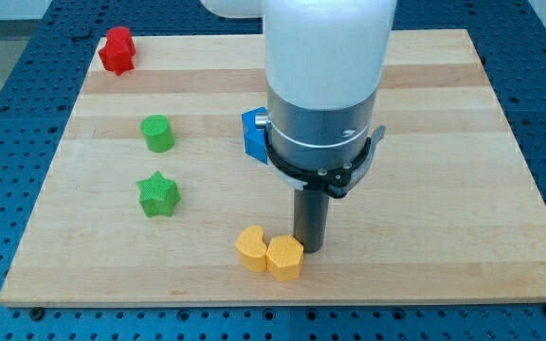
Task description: Push green star to center left
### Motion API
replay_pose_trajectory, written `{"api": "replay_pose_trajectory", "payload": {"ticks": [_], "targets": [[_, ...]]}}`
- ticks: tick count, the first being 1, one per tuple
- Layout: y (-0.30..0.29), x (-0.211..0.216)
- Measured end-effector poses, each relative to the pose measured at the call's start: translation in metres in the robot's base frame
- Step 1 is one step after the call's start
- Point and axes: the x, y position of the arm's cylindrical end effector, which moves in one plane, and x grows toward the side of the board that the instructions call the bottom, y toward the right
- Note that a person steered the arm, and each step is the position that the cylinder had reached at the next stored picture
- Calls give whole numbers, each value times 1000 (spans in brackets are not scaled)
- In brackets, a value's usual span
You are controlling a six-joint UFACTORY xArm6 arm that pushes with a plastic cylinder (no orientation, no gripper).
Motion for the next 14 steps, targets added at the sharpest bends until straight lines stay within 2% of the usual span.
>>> {"api": "replay_pose_trajectory", "payload": {"ticks": [1,3,10,11,13,14], "targets": [[0,-9],[0,-79],[-41,-71],[-54,-65],[-121,-50],[-130,-50]]}}
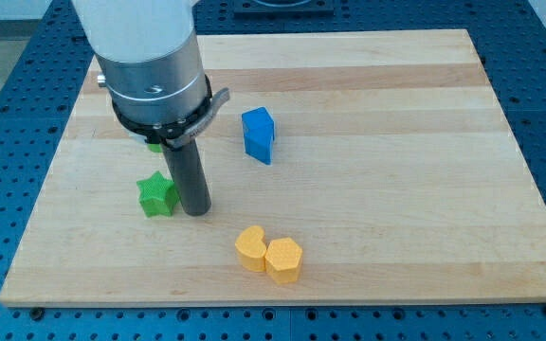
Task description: Push green star to center left
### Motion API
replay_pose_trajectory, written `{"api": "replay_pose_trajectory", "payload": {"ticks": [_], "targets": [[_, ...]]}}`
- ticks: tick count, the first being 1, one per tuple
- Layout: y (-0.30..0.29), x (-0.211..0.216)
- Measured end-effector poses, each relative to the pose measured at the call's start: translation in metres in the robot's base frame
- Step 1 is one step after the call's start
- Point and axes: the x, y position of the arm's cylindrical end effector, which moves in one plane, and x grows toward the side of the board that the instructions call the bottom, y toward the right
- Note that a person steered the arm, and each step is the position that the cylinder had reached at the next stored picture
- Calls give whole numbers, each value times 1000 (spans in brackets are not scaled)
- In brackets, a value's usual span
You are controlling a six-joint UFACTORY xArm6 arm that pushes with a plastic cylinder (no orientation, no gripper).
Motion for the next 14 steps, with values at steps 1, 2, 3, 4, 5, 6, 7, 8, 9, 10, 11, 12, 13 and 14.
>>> {"api": "replay_pose_trajectory", "payload": {"ticks": [1,2,3,4,5,6,7,8,9,10,11,12,13,14], "targets": [[-31,-16],[-62,-39],[-74,-46],[-74,-44],[-73,-39],[-70,-33],[-66,-26],[-66,-24],[-66,-19],[-53,15],[-57,36],[-88,42],[-102,31],[-102,0]]}}
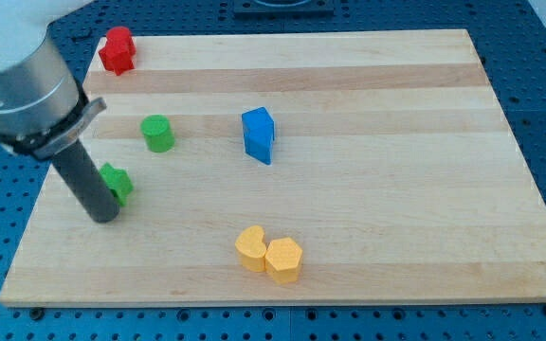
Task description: Push green star to center left
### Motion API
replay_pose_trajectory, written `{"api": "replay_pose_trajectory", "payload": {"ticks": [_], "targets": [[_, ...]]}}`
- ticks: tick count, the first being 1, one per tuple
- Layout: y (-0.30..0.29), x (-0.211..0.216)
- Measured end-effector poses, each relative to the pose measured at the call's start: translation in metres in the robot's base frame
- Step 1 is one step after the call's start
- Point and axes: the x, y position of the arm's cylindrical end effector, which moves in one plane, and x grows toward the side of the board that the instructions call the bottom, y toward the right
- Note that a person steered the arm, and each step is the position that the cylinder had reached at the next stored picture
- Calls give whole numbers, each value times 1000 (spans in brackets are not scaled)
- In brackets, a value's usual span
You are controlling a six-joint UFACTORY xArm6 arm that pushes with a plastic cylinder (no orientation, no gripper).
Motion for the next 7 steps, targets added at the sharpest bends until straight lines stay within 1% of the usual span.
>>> {"api": "replay_pose_trajectory", "payload": {"ticks": [1,2,3,4,5,6,7], "targets": [[0,-26],[1,-26],[15,-13],[34,-19],[36,-39],[17,-58],[-11,-65]]}}
